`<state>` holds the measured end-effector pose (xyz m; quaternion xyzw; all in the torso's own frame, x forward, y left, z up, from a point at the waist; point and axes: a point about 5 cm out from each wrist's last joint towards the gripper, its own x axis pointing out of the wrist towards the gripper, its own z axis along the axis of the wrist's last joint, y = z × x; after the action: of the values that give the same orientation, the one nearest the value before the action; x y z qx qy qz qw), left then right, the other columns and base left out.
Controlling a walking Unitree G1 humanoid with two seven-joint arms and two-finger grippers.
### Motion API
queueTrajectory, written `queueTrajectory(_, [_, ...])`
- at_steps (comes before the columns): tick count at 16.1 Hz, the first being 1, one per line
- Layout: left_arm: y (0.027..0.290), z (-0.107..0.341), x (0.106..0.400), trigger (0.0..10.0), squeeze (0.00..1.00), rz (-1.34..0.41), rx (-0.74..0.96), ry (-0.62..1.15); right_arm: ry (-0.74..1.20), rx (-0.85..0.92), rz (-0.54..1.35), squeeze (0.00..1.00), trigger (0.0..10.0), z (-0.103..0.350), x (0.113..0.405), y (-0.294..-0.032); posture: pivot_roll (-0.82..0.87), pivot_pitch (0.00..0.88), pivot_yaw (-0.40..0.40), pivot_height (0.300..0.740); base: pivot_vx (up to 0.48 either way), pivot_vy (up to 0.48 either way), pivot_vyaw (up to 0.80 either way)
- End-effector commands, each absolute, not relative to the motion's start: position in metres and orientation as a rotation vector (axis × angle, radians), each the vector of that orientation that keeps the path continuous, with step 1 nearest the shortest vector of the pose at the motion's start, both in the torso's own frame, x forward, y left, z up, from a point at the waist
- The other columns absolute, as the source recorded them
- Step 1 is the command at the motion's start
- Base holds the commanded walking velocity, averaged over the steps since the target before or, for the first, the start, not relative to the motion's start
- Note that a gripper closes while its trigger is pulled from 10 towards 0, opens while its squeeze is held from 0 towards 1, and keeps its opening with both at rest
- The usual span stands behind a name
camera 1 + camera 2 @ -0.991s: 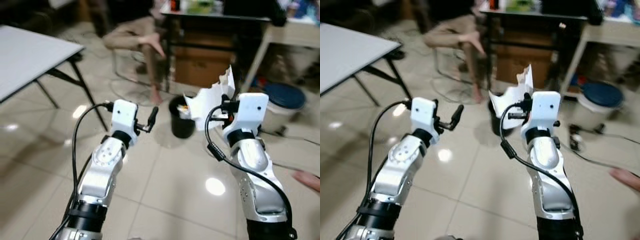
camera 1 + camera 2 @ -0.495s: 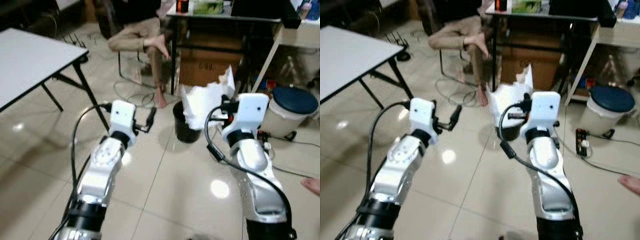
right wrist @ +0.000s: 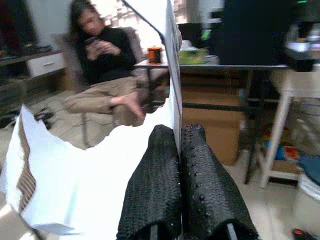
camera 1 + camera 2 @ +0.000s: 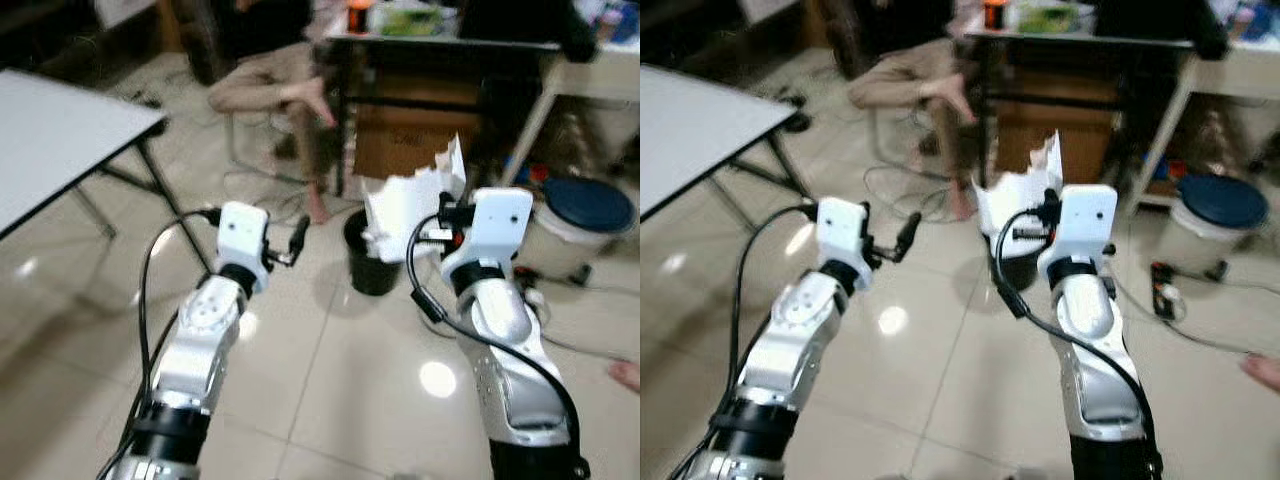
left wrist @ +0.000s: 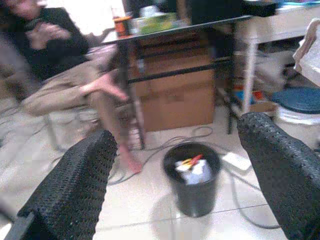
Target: Picking trash to rubbish bin
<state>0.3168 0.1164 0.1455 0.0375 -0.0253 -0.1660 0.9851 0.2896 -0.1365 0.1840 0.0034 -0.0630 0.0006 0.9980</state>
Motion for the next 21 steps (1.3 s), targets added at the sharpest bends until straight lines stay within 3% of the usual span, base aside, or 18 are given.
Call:
queueTrajectory(1, [0.107,0.148,0.316,10.0,0.0,-0.365,0.079,-0.064,-0.118,0.009,-0.015,0.0,10.0,0.183,0.29,-0.142,-0.06,0.097,0.056,0.74,0.341,0.0,-0.76])
queueTrajectory(7, [0.108,0.145,0.314,10.0,0.0,-0.369,0.082,-0.057,-0.106,0.01,-0.01,0.0,10.0,0.179,0.288,-0.141,-0.06,0.097,0.057,0.74,0.321,0.0,-0.69])
queueTrajectory(21, [0.142,0.094,0.316,10.0,0.0,-0.297,0.18,0.084,0.122,0.052,-0.001,0.0,10.0,0.123,0.277,-0.143,-0.07,0.122,0.076,0.74,0.297,0.0,0.0])
